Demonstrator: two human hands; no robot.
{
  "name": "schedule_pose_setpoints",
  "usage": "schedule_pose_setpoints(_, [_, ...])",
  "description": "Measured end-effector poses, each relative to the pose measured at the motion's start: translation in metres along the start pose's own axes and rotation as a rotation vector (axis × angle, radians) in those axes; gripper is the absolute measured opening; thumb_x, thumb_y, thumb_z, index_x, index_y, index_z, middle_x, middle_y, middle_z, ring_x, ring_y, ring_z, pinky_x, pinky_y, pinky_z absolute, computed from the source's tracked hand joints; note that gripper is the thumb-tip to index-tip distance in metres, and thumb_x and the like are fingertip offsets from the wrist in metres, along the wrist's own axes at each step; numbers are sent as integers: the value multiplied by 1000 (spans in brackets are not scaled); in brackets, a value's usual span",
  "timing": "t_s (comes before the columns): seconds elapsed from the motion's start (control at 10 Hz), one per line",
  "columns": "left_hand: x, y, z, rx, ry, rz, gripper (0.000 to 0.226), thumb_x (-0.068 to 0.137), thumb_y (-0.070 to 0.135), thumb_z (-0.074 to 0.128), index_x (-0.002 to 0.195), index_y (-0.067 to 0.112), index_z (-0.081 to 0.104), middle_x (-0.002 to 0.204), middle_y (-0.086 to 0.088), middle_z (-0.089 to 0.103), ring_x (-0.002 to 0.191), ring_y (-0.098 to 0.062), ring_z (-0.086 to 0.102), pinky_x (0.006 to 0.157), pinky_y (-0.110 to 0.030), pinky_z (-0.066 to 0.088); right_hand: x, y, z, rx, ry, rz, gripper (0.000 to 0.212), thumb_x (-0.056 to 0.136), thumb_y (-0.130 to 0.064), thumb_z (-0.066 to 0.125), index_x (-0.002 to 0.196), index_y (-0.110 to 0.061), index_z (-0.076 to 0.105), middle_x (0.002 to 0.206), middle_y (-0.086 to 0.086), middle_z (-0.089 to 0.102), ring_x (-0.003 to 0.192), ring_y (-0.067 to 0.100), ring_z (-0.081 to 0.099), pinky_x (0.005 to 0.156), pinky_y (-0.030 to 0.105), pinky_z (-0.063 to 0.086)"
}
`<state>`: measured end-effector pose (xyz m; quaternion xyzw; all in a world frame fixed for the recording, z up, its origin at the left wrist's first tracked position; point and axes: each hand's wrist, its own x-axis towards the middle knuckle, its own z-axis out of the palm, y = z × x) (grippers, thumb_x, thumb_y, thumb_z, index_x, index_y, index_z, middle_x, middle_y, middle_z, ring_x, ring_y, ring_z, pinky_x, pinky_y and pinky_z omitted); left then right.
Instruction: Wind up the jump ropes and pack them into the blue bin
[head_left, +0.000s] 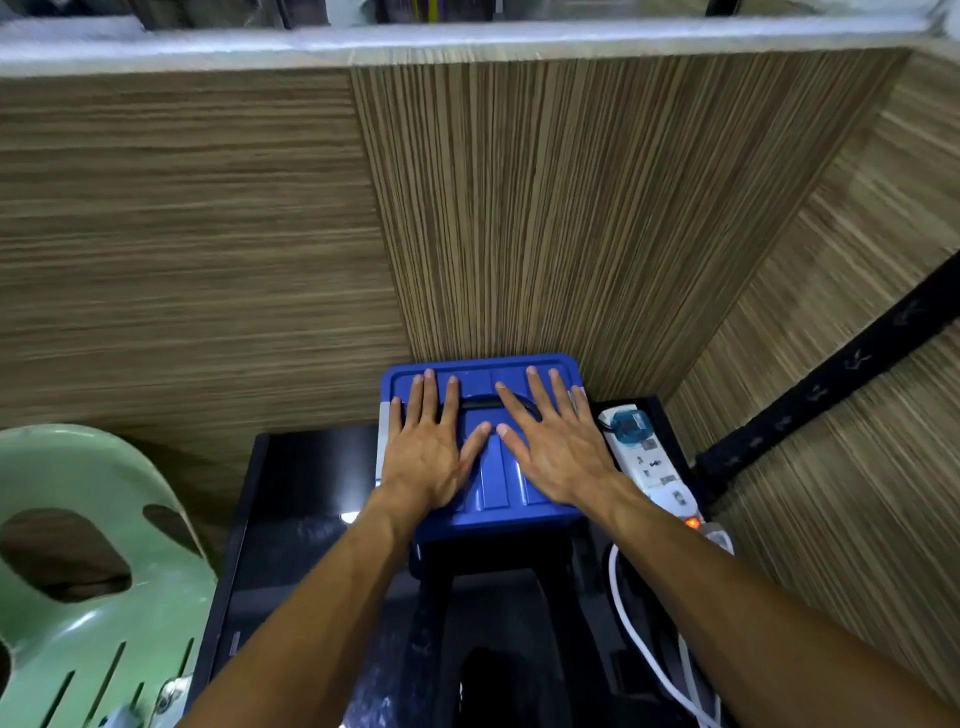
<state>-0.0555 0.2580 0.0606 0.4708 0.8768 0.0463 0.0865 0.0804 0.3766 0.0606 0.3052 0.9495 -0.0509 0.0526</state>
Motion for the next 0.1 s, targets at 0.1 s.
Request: schedule_pose_setpoints(0.1, [-17, -2, -8, 0, -5, 21, 85, 90, 71, 6, 154, 16, 2, 162, -13, 2, 150, -26, 0, 119, -46, 4, -19, -10, -8, 50, 10, 30, 68, 95, -59, -1, 158, -32, 2, 165, 10, -4, 151, 30, -13, 121, 50, -4])
